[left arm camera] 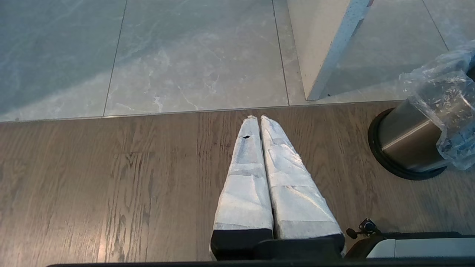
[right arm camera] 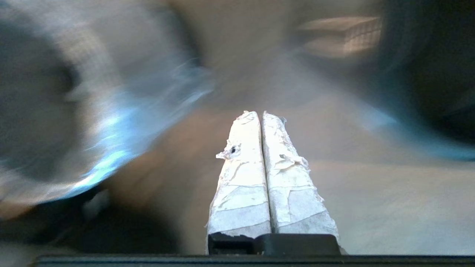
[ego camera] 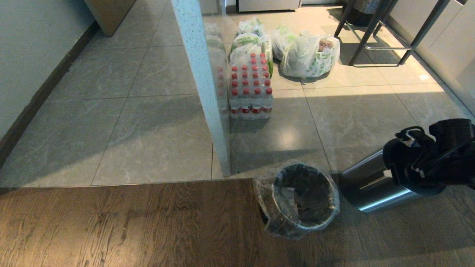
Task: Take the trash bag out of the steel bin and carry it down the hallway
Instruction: Pick up the trash bag
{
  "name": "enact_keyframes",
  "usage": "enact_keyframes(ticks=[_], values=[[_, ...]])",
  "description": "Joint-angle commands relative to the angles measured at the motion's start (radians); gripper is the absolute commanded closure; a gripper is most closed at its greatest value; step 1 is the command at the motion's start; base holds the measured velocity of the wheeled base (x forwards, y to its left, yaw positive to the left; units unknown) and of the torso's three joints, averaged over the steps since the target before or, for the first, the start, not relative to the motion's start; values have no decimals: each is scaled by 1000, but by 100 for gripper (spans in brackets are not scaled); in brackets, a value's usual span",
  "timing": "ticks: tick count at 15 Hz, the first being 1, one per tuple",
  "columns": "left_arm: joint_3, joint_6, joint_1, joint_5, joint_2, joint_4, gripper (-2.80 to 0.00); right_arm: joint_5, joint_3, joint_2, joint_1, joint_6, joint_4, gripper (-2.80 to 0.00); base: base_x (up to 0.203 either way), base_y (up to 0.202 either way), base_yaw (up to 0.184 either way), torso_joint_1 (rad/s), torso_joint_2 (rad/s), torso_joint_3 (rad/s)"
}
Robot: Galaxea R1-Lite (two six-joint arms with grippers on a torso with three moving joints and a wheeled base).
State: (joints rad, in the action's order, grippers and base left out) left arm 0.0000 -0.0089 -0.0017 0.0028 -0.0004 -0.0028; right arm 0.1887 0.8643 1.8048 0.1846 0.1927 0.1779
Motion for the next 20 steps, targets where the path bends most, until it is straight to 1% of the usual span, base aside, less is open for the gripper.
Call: enact_keyframes(ticks=[1,3,5,10,13,17,18,19,20], values=[[2,0,0,0,0,0,0,51,-13,-54,-63,-86,-41,0,0,0,0,0,0,0],[1,0,0,0,0,0,0,89,-10,-47,-106,-103,-97,0,0,0,0,0,0,0],[0,0,0,0,0,0,0,129,-9,-17,-131,-104,-118,0,0,0,0,0,0,0],[2,0,0,0,0,0,0,145,37,80,-182,-104,-121,0,0,0,0,0,0,0],[2,0,0,0,0,0,0,153,74,167,-222,-93,-95,0,0,0,0,0,0,0],[0,0,0,0,-1,0,0,145,157,269,-233,-89,-27,0,0,0,0,0,0,0],[0,0,0,0,0,0,0,144,164,274,-232,-88,-31,0,0,0,0,0,0,0],[2,0,0,0,0,0,0,144,162,277,-232,-90,-35,-280,0,0,0,0,0,0],[1,0,0,0,-1,0,0,144,164,282,-232,-90,-36,-280,0,0,0,0,0,0]])
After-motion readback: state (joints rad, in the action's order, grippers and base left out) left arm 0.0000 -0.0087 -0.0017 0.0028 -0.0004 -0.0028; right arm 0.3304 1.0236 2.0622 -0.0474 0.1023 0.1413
